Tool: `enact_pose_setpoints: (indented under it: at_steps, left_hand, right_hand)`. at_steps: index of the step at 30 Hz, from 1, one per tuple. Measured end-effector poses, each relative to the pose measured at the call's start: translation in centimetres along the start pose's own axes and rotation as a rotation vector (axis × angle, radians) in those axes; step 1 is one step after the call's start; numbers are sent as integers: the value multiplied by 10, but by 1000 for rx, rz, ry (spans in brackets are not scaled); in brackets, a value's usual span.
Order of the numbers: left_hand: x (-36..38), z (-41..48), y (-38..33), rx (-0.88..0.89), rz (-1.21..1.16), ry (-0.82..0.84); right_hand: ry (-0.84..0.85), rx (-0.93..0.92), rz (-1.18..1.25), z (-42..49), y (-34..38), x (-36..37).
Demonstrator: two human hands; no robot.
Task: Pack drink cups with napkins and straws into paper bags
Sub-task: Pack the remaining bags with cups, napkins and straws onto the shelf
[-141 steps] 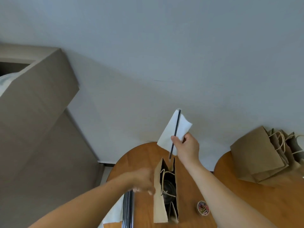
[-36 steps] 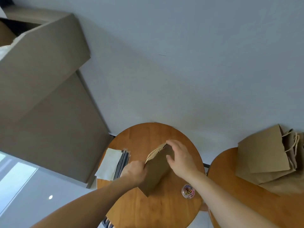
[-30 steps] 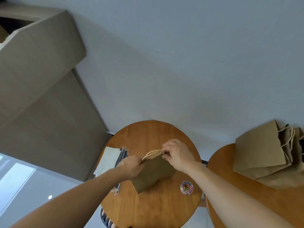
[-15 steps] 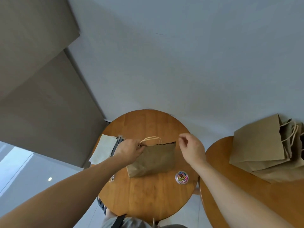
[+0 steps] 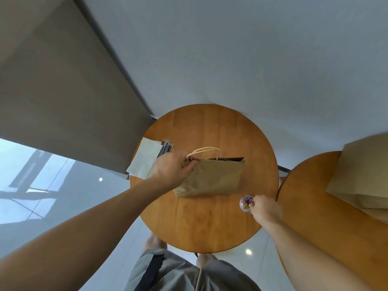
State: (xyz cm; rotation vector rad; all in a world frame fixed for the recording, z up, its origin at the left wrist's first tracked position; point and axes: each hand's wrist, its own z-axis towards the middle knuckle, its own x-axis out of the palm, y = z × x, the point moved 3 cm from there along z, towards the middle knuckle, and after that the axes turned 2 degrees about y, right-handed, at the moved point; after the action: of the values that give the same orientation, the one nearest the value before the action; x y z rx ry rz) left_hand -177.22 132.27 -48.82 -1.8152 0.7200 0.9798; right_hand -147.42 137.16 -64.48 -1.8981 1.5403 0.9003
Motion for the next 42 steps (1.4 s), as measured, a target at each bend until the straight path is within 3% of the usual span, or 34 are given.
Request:
enact_pose_setpoints:
  at_steps: [7, 26, 30, 36, 42]
  left_hand:
    - [5, -3, 3, 8, -15, -1]
    - [12, -10, 10, -5, -77, 12]
    - [10, -11, 7, -10, -84, 29]
    - [4, -11, 2, -47, 1, 65]
    - [-4, -12, -6, -53, -47, 97]
  right_hand:
    - [-7, 44, -108, 8, 3, 12]
    - [-72, 56, -53, 5, 1, 7]
    - [-115, 26, 102, -3, -6, 5]
    - [-299, -90, 589, -24, -2, -13]
    - [-349, -342, 786, -59, 29, -55]
